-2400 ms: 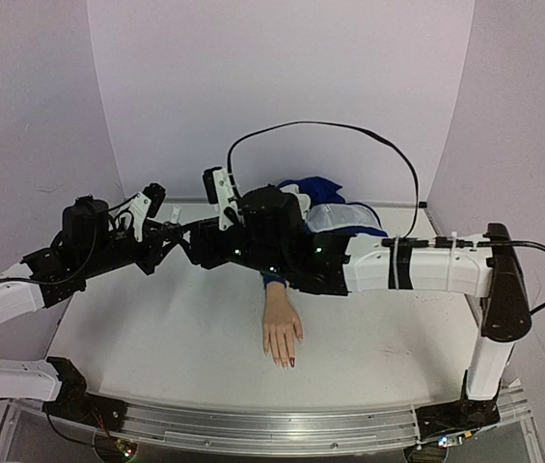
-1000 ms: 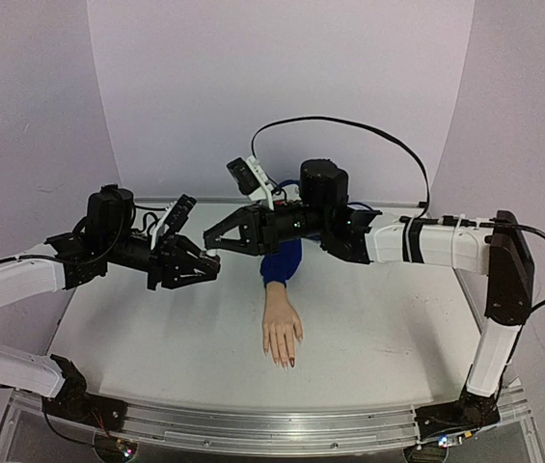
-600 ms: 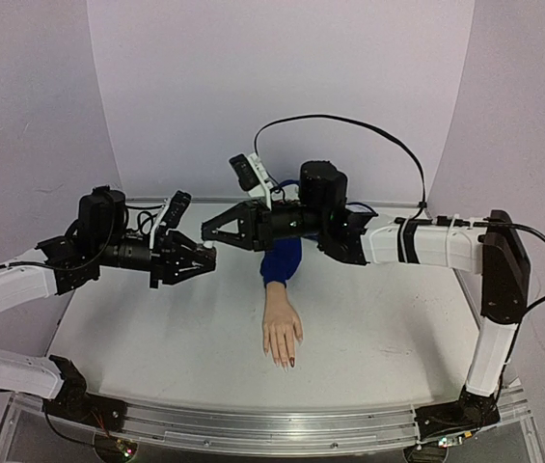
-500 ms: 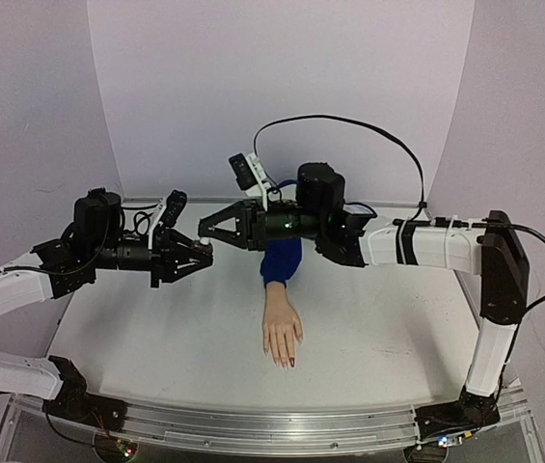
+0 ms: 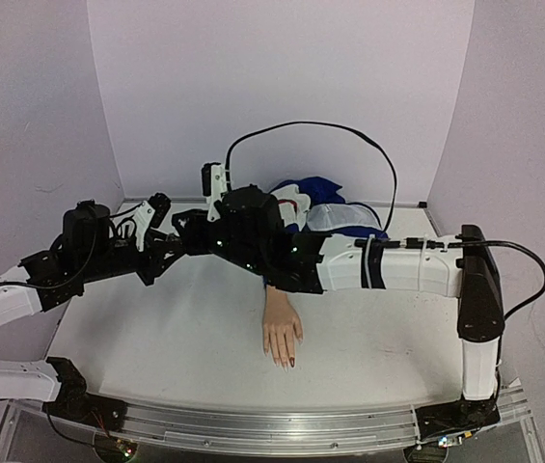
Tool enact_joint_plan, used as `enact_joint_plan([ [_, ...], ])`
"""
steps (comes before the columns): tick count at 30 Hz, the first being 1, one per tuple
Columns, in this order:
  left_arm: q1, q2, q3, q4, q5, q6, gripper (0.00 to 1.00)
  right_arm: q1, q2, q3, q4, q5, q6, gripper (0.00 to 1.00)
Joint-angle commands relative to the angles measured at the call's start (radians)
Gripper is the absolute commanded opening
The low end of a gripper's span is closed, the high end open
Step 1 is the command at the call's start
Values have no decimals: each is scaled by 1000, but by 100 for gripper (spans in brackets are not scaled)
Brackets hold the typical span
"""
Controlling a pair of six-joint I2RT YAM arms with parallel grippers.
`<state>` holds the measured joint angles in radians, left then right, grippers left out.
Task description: Paint the nails
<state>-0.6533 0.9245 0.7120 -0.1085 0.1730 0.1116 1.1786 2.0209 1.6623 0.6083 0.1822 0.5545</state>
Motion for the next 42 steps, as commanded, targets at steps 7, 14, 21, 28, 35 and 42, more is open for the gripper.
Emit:
enact_joint_plan([
  [7, 24, -19, 35, 158, -98, -5, 0, 101, -50, 10, -146, 174, -68, 3],
  [14, 24, 4, 46, 150, -65, -10, 0, 55, -226, -153, -92, 142, -187, 52],
  [21, 24, 10, 52, 140, -30, -21, 0, -81, -388, -383, -35, -22, -167, 76],
  [28, 29, 60, 87, 141, 387, -29, 0, -208, -438, -543, 196, -537, -177, 98],
  [35, 29, 164, 146, 140, 783, -84, 0, -212, -339, -472, 356, -894, -140, 97],
  [42, 27, 196, 156, 141, 858, -102, 0, -212, -256, -375, 381, -969, -134, 72],
])
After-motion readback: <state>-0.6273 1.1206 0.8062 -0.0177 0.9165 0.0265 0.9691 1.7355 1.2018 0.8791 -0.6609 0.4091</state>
